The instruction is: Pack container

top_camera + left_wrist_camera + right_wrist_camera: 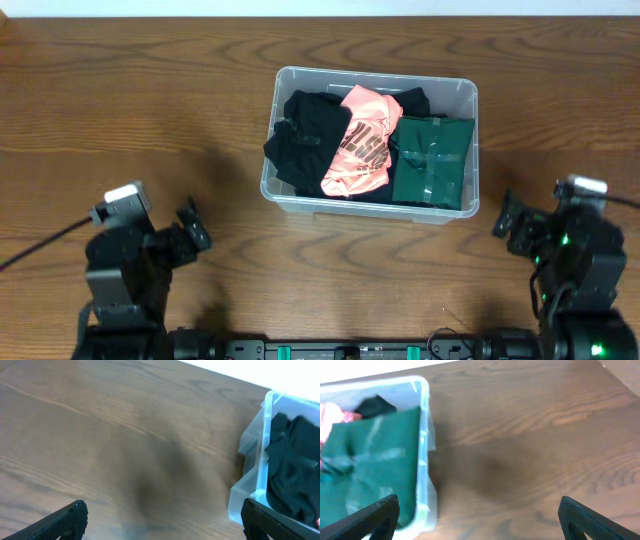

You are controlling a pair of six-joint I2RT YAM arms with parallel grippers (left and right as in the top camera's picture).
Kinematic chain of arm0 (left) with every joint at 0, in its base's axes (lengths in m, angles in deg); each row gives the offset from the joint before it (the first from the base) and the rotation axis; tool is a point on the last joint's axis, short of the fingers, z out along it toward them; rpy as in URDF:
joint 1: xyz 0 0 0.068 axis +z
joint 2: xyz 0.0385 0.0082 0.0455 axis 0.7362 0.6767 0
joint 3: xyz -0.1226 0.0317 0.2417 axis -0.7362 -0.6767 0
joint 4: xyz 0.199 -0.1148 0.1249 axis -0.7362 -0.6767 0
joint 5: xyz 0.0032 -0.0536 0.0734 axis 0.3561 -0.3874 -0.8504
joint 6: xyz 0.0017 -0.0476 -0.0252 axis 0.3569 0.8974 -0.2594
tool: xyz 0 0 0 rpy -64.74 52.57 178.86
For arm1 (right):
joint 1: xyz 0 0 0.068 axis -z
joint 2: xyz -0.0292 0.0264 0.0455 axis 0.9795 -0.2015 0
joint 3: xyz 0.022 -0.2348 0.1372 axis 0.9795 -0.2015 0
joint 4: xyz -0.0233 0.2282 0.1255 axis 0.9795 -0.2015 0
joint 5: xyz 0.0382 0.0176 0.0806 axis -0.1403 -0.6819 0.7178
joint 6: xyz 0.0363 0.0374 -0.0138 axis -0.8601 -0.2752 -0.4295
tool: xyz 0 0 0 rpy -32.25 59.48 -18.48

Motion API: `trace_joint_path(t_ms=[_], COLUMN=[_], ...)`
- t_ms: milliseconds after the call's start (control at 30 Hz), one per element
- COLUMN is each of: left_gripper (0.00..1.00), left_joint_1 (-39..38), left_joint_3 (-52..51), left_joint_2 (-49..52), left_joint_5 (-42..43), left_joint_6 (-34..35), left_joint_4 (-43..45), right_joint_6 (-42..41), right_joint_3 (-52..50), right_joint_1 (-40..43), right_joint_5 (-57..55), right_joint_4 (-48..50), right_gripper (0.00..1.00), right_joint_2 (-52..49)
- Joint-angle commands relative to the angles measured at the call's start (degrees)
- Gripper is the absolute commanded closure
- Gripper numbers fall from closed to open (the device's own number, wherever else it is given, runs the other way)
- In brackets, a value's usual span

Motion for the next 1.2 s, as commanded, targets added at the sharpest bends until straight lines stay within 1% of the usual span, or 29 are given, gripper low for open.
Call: trace_joint_path(t_ms=[0, 233, 400, 667, 833, 900, 967, 1033, 1167], left_gripper=[0.02, 0.02, 0.02, 0.02, 0.02, 0.02, 0.02, 0.02, 0.02], left_joint_1=[-0.2, -0.2, -0.2, -0.2, -0.2, -0.2, -0.2, -0.2, -0.2], left_joint_3=[-0.7, -0.7, -0.7, -0.7, -0.7, -0.7, -0.7, -0.7, -0.7], left_joint_2=[-1.7, -1.5, -1.5, -1.5, -1.5, -1.5, -1.5, -1.5, -1.5], left_joint_5=[-0.7, -0.7, -0.7, -0.7, -0.7, -0.7, -0.7, -0.7, -0.7], left_joint_6=[-1.0, -1.0, -1.0, -1.0, -1.0, -1.0, -1.0, -1.0, -1.0], left_joint_4=[-2.4, -8.0, -8.2, -8.2, -8.2, -8.2, -8.2, -8.2, -8.2], right_joint_6=[-1.2, -1.2, -1.2, -1.2, -0.7, -0.7, 0.2, 2.6, 6.2], right_joint_3=[-2.8, -3.7, -3.7, -3.7, -3.8, -4.2, -5.7, -9.0, -19.3], right_joint_1=[-0.6, -0.6, -0.6, -0.6, -0.6, -0.6, -0.9, -1.1, -1.1], right_joint_5=[-2.2, -2.2, -2.2, -2.2, -0.6, -0.2, 1.0, 3.8, 8.5], right_joint_4=[-1.5, -12.6, -18.1, -19.3, -19.2, -18.4, -15.3, -9.9, 4.4], right_gripper=[0.01, 0.01, 0.01, 0.01, 0.01, 0.01, 0.01, 0.01, 0.01], right_joint_2=[2.0, 2.1, 2.1, 2.5, 7.6, 11.5, 16.1, 20.9, 28.9])
